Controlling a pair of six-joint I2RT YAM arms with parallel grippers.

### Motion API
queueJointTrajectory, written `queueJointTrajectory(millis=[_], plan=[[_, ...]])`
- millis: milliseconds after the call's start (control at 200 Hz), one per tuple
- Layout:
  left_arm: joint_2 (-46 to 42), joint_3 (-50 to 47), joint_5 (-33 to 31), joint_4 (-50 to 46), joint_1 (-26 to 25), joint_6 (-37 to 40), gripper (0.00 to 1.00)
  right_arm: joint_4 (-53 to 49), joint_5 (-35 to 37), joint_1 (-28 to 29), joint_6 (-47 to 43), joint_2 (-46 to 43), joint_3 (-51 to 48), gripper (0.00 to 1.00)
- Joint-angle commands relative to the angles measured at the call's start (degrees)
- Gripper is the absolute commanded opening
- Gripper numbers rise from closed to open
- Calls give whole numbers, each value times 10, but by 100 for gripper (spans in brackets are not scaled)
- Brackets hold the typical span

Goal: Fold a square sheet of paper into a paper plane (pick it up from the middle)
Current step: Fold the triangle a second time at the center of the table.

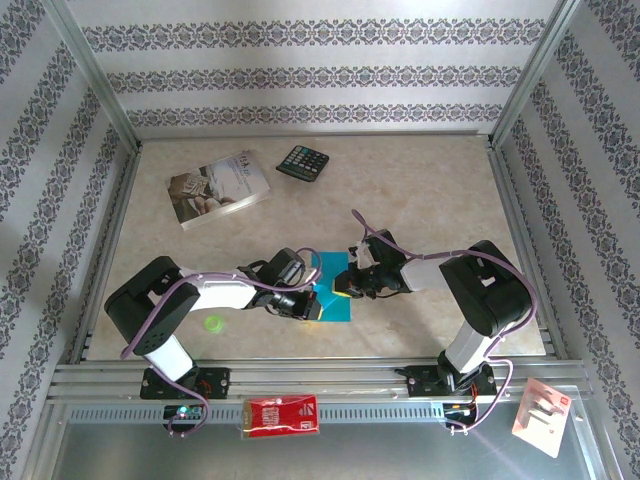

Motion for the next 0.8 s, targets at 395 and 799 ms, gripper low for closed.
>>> queueJointTrajectory(millis=[395, 799], plan=[[10, -80, -9, 40, 19, -15, 0, -84, 13, 1, -1, -46, 43, 8], [18, -81, -4, 45, 19, -14, 0, -41, 72, 88, 79, -74, -6, 4]])
